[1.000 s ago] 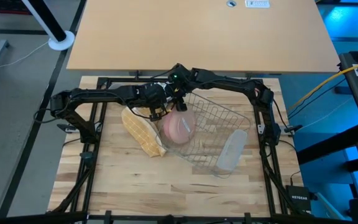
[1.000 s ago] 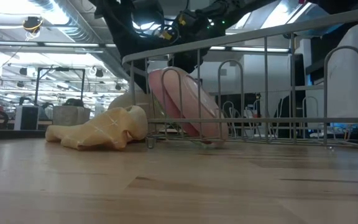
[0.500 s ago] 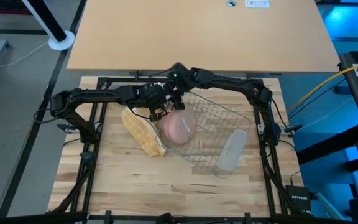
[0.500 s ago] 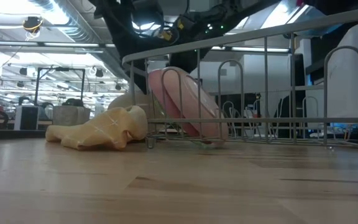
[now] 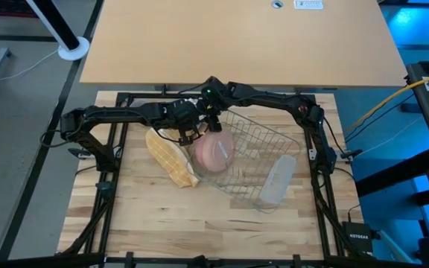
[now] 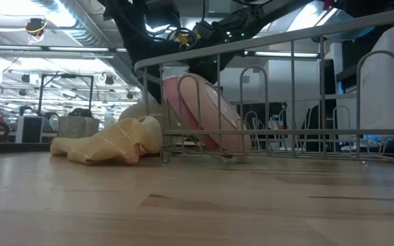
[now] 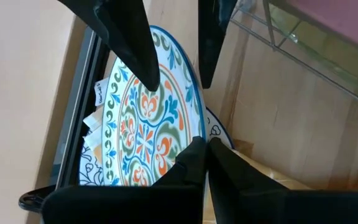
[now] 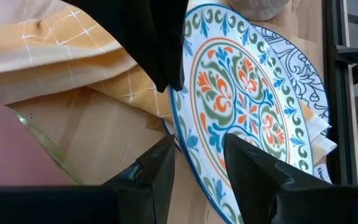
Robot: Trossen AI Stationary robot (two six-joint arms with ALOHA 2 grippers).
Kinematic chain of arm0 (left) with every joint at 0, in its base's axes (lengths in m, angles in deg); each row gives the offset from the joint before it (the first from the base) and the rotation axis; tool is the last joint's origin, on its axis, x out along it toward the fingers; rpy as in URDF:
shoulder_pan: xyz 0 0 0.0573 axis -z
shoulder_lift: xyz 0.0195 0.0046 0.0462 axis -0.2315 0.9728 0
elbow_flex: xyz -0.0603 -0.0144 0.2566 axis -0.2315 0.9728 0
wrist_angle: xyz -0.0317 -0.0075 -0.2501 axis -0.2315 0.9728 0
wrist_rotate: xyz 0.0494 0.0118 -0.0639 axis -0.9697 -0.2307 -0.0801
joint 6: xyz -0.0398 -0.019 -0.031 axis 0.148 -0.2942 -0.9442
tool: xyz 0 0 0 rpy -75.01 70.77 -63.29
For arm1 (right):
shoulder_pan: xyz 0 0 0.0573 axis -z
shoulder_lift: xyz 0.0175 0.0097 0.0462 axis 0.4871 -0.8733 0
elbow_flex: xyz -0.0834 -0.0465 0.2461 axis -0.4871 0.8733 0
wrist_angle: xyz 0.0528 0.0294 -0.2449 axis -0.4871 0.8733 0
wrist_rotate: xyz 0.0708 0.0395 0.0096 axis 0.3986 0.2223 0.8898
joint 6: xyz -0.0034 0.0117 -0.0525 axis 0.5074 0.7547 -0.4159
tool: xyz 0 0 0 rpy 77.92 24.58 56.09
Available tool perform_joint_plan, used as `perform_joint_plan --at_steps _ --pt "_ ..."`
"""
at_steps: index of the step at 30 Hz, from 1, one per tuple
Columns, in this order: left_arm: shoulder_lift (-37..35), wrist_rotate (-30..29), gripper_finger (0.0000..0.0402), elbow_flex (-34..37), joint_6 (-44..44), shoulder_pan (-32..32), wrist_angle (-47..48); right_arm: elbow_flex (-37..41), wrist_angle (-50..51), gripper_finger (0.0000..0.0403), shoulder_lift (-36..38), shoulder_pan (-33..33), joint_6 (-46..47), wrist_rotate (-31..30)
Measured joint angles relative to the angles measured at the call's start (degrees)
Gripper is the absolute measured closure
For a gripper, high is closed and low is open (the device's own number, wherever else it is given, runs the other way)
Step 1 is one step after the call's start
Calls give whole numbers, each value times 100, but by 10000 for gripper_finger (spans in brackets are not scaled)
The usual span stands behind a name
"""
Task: Sort dishes
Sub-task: Put the orange patterned white plate into the dish rack
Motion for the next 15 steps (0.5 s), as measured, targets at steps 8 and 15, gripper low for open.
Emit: perform_joint_plan --at_steps 8,15 --pt "0 1 401 0 4 0 -2 0 -3 260 -18 0 0 45" --pt "0 1 401 0 2 0 -13 2 7 260 -19 0 0 48"
